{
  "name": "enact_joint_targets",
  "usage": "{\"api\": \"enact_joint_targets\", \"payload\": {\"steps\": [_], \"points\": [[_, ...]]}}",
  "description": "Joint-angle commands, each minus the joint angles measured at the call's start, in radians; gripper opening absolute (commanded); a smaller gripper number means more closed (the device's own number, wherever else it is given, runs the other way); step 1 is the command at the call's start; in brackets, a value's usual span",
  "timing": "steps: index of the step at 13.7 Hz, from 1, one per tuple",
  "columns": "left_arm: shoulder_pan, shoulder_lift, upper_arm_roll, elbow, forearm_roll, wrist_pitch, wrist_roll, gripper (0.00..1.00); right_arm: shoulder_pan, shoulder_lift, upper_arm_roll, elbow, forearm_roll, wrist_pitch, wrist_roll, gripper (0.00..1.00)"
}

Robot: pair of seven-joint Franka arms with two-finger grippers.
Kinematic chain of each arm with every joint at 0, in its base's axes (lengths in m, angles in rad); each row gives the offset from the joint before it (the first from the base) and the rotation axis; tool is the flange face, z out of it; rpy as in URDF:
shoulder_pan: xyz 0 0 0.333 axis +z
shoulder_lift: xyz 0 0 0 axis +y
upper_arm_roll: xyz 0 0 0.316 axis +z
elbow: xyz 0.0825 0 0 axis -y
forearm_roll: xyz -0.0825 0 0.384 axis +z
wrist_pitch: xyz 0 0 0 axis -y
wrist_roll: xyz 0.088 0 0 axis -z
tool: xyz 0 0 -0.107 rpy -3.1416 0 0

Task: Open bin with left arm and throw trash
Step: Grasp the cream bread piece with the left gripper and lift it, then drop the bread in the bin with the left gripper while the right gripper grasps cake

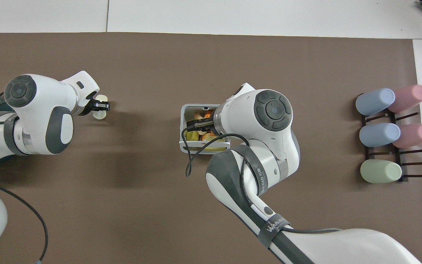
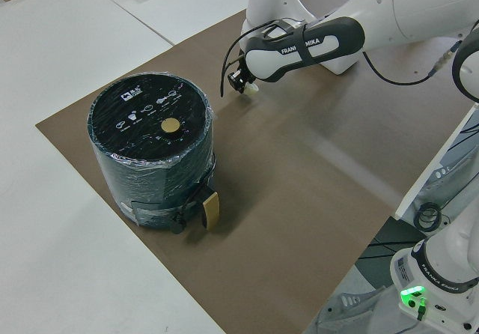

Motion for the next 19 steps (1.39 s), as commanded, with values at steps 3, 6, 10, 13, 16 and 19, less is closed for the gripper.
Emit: {"api": "enact_joint_targets", "payload": {"steps": [3,6,10,13,16,19], "points": [[-0.057,0.014,0.000,0.238,0.011,-0.265,-0.114,0.00,-0.019,-0.045,-0.010,0.022,0.007,-0.010,-0.008,1.00],[-0.188,0.008,-0.004,0.346,0.006,-0.410,-0.353,0.00,-0.123,-0.127,-0.013,0.016,-0.013,-0.039,-0.016,1.00],[-0.377,0.005,-0.007,0.352,-0.025,-0.390,-0.668,0.00,-0.252,-0.199,-0.012,-0.039,-0.172,-0.130,-0.033,1.00],[-0.476,-0.005,-0.007,0.293,-0.036,-0.289,-0.769,0.17,-0.309,-0.210,-0.010,-0.136,-0.231,-0.132,-0.031,1.00],[-0.510,-0.046,-0.007,0.168,-0.036,-0.187,-0.769,0.92,-0.317,-0.173,-0.009,-0.190,-0.233,-0.116,-0.042,1.00],[-0.516,-0.051,-0.007,0.183,-0.034,-0.232,-0.769,1.00,-0.315,-0.121,-0.007,-0.217,-0.233,-0.064,-0.053,1.00]]}}
